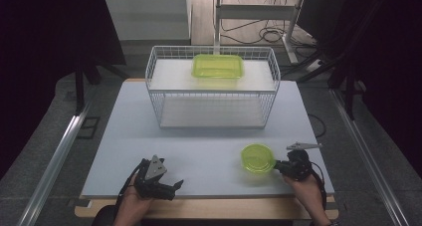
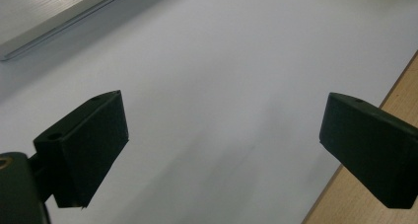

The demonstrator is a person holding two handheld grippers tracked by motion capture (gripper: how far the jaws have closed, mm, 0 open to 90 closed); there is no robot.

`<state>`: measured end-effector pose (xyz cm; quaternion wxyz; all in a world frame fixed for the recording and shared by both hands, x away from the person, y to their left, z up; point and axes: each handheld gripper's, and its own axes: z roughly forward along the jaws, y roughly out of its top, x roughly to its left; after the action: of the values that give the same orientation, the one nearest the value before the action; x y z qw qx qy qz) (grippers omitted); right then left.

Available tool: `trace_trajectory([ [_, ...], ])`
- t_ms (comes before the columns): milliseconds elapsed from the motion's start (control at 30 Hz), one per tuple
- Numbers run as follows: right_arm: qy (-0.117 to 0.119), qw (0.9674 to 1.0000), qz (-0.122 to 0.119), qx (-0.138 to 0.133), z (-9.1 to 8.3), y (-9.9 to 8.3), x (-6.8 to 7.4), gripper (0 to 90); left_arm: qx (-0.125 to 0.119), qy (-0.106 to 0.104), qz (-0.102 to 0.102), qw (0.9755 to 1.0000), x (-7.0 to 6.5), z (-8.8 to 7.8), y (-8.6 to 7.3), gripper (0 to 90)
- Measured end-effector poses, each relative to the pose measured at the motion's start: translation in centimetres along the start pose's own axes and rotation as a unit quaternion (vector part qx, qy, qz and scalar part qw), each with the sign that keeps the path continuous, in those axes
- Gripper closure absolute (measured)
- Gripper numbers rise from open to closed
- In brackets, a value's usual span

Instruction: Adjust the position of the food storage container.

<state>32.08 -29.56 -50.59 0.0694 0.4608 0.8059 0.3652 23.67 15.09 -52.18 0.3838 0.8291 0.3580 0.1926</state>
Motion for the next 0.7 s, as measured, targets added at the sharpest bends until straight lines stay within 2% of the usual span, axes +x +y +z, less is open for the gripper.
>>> trace_trajectory([
  [167, 0.015, 0.9999, -0.003, -0.007, 0.9, 0.8, 1.0, 87.8, -0.001, 0.001, -0.002, 1.0000, 0.0, 0.0, 0.0, 4.2],
  [433, 0.029, 0.9992, -0.029, -0.006, 2.8, 1.9, 2.6, 87.7, 0.000, 0.001, -0.001, 1.0000, 0.0, 0.0, 0.0, 4.2],
  [700, 0.050, 0.9982, -0.033, 0.000, 4.2, 2.5, 3.8, 87.8, 0.002, 0.001, 0.001, 1.0000, -0.1, 0.0, 0.0, 4.2],
])
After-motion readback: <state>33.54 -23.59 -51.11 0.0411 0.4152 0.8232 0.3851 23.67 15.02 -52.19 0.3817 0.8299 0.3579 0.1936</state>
